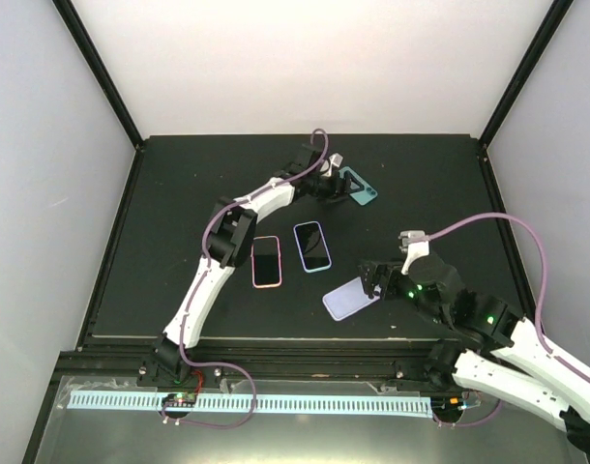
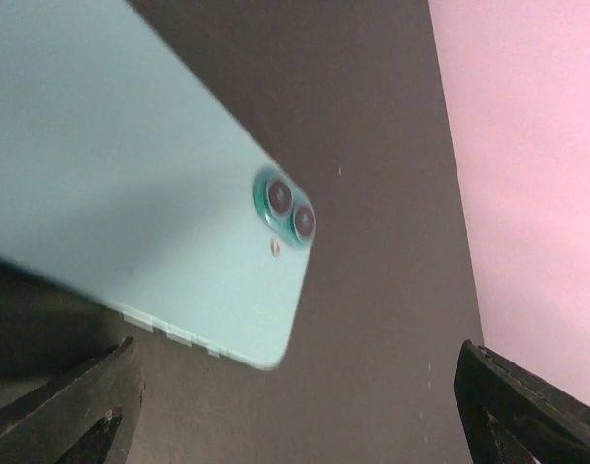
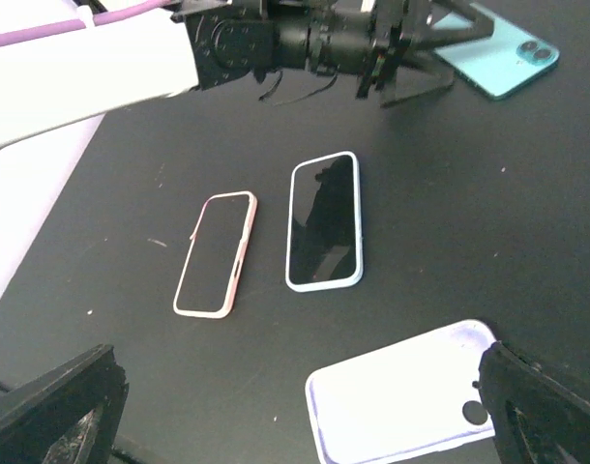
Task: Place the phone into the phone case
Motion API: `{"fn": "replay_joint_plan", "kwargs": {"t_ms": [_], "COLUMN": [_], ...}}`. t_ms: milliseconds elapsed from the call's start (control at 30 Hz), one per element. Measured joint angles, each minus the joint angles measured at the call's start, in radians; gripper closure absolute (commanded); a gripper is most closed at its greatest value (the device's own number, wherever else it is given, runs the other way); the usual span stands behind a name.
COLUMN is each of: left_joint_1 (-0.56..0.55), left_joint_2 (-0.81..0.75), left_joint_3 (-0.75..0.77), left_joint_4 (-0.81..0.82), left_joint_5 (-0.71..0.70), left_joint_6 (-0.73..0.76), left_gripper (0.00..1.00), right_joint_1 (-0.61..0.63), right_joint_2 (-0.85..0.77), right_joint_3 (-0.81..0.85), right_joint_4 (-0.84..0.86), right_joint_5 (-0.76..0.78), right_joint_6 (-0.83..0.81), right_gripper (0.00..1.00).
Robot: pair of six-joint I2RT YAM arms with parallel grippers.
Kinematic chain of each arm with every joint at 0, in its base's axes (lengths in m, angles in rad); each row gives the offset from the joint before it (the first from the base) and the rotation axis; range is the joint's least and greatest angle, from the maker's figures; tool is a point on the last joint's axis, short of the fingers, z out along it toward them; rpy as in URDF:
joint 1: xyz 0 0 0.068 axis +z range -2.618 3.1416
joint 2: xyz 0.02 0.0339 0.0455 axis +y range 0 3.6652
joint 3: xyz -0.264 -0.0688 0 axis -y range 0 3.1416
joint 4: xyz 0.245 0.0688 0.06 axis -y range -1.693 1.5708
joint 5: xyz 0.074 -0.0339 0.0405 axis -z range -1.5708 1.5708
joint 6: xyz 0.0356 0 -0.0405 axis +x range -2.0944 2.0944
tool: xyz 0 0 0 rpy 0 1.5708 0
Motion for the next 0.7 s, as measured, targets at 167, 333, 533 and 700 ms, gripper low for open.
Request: {"fn": "replay_joint_plan", "kwargs": {"t_ms": [167,333,533,700], "left_joint_1": [0.01,0.075,0.155,0.161], "left_joint_2": [-0.114,-0.335,-0.687,-0.925], "left_joint_3": [-0.169,-0.433,-0.75,-0.933], "left_joint_4": [-0.022,-0.058,-0.044,-0.057], "left_joint_5": [0.022,0.013,-0.043,-0.085], "left_joint_6": [0.044,0.082,0.097,0.116], "left_gripper": [0.1,0.08,0.01,0.01], "right_joint_1": [-0.007,-0.082,-0.248,-0.397], "right_joint_2": [0.116,0.232,0.399,0.6], "right_joint_3": [0.116,0.219,0.266,0.316], "right_joint_4": [-0.026,0.007,0.137,0.236], "right_joint_5": [0.071,0.093,0.007,-0.06], "right_joint_6": [-0.064,-0.146,-0.222,-0.3], "right_gripper": [0.0,0.0,0.0,0.0]}}
